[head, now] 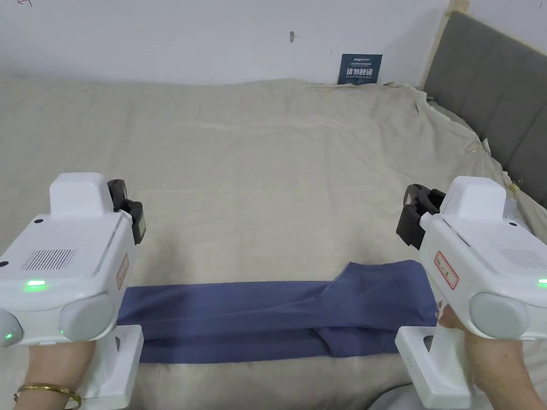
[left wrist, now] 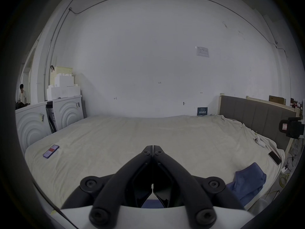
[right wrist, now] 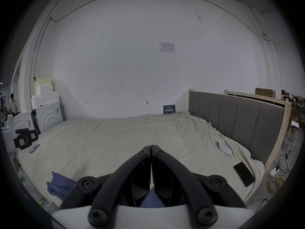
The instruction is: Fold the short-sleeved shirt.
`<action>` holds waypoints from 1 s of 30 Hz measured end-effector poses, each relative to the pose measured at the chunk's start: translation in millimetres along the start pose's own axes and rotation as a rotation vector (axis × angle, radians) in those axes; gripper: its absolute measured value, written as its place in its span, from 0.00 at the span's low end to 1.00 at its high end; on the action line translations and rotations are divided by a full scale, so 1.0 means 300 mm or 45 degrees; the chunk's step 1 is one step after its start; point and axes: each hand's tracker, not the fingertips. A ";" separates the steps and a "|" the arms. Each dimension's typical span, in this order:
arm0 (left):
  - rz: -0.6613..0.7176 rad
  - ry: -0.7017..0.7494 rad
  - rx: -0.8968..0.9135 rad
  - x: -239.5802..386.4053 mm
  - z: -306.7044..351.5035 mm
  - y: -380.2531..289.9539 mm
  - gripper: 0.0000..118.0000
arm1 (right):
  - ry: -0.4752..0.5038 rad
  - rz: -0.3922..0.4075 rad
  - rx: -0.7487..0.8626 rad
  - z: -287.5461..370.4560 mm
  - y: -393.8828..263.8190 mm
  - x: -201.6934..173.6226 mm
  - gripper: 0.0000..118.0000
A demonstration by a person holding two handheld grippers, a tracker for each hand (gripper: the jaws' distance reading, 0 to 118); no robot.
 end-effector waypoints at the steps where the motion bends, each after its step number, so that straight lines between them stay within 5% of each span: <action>1: 0.004 -0.008 -0.004 -0.002 -0.003 0.003 0.00 | 0.002 -0.008 -0.002 -0.002 -0.001 0.004 0.00; 13: 0.155 -0.176 -0.215 -0.133 -0.078 0.036 0.01 | -0.007 -0.003 -0.040 -0.020 -0.003 -0.002 0.00; 15: 0.232 -0.241 -0.295 -0.197 -0.109 0.039 0.15 | -0.010 -0.008 -0.044 -0.019 -0.001 -0.006 0.00; 18: 0.334 -0.308 -0.461 -0.294 -0.168 0.020 0.61 | -0.018 -0.015 -0.055 -0.029 -0.002 -0.008 0.00; 19: 0.358 -0.324 -0.498 -0.328 -0.187 0.008 0.68 | -0.021 -0.015 -0.061 -0.028 -0.003 -0.012 0.00; 25: 0.543 -0.427 -0.776 -0.530 -0.288 -0.116 0.98 | -0.034 0.007 -0.096 -0.040 -0.015 -0.039 0.00; 30: 0.636 -0.365 -1.020 -0.646 -0.338 -0.259 0.99 | -0.043 0.025 -0.133 -0.058 -0.022 -0.062 0.00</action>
